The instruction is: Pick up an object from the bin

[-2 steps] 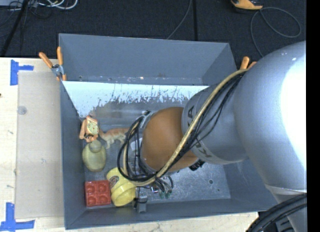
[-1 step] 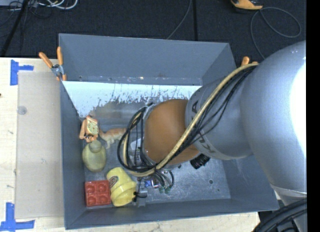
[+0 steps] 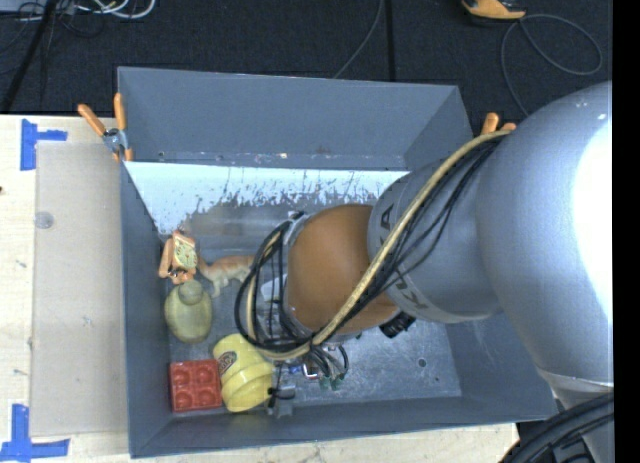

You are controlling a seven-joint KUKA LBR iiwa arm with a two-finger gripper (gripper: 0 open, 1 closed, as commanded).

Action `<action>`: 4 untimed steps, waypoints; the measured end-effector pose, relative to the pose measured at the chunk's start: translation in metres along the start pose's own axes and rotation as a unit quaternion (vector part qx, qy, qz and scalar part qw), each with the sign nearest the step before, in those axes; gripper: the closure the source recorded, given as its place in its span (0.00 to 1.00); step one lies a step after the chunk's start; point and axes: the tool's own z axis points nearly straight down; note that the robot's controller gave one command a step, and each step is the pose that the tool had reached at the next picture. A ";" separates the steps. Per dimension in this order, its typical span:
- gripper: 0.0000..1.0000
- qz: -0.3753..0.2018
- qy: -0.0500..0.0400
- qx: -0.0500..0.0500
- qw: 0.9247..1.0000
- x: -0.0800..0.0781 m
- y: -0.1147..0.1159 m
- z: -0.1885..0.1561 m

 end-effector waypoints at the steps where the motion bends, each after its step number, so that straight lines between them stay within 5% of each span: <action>1: 1.00 0.014 0.003 0.000 1.000 0.004 -0.002 0.017; 4: 1.00 0.015 0.004 0.000 1.000 0.005 -0.002 -0.002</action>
Offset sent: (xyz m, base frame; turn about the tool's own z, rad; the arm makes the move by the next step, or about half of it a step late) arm 0.0000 0.0000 0.0000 0.0000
